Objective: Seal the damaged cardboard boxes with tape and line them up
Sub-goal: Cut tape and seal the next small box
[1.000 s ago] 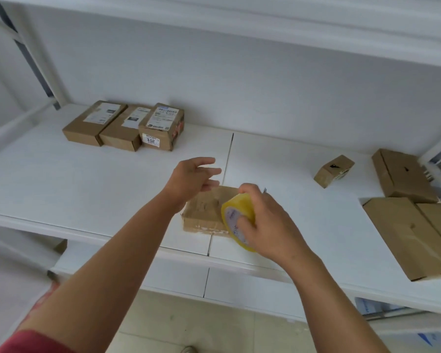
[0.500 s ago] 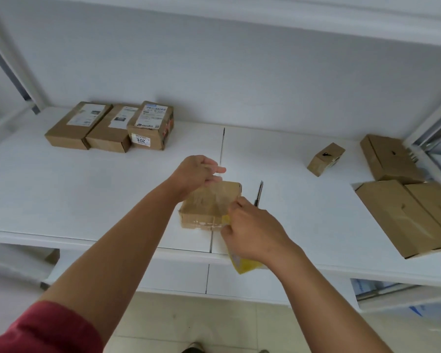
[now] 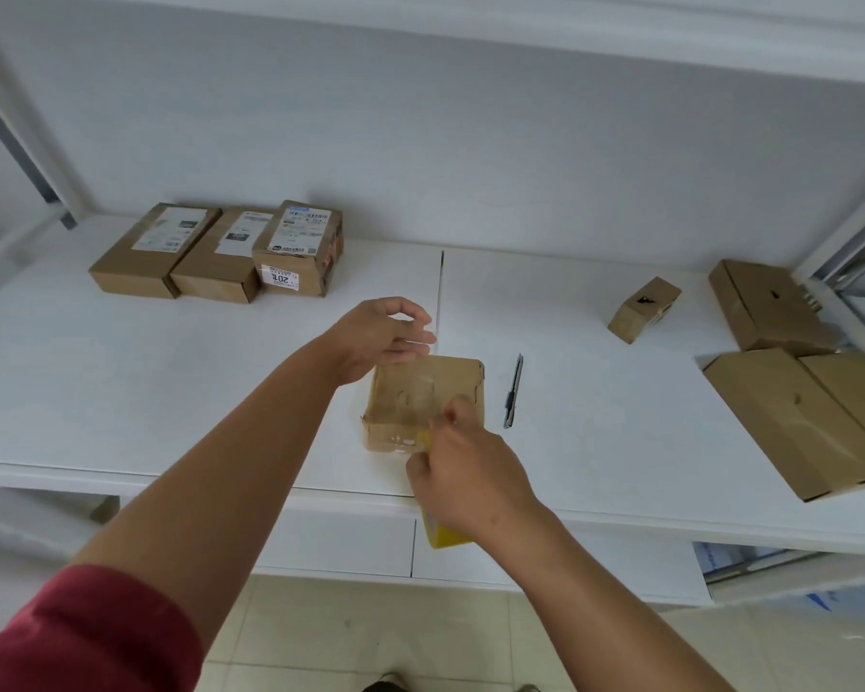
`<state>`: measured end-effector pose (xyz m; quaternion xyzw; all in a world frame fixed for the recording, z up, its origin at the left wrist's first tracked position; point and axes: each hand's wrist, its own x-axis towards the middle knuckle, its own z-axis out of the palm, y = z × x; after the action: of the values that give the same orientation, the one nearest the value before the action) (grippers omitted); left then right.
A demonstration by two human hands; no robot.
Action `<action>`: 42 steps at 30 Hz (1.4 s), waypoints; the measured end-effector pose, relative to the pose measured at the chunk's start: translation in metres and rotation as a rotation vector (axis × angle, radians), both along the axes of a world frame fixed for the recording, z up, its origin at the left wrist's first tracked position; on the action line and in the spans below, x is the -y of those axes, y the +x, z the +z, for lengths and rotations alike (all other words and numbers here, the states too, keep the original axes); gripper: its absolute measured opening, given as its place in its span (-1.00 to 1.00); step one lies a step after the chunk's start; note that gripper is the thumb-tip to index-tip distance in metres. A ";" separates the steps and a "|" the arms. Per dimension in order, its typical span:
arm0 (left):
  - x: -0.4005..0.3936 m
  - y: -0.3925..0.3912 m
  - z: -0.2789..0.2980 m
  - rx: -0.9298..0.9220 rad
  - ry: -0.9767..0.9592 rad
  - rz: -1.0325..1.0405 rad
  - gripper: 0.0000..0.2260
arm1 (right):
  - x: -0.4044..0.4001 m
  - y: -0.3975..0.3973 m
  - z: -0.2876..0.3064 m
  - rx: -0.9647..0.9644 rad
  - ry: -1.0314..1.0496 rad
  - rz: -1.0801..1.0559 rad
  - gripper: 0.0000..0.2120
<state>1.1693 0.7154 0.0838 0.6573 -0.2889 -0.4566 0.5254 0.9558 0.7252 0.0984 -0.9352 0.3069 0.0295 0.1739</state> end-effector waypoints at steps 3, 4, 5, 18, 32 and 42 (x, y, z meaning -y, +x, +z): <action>0.005 0.006 0.000 0.192 -0.006 0.013 -0.85 | -0.007 0.008 -0.002 0.028 -0.006 0.012 -0.79; 0.007 0.008 -0.001 0.249 -0.003 0.015 -0.84 | -0.009 0.011 -0.003 0.035 -0.011 0.014 -0.79; 0.008 0.010 -0.001 0.290 0.001 0.012 -0.84 | -0.011 0.014 -0.004 0.044 -0.013 0.016 -0.79; 0.009 0.019 -0.037 0.423 0.090 -0.062 -0.89 | -0.024 0.030 -0.026 0.008 0.004 0.001 -0.66; -0.024 0.003 -0.025 0.881 0.014 -0.236 -0.77 | -0.002 0.017 -0.032 0.071 0.037 -0.032 -0.70; -0.046 -0.029 -0.070 0.962 0.039 -0.271 0.08 | 0.056 -0.012 -0.035 0.132 0.044 0.079 -0.63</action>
<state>1.1408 0.7612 0.0140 0.7596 -0.5728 -0.1712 0.2561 0.9435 0.6697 0.0636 -0.9425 0.2568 -0.0187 0.2131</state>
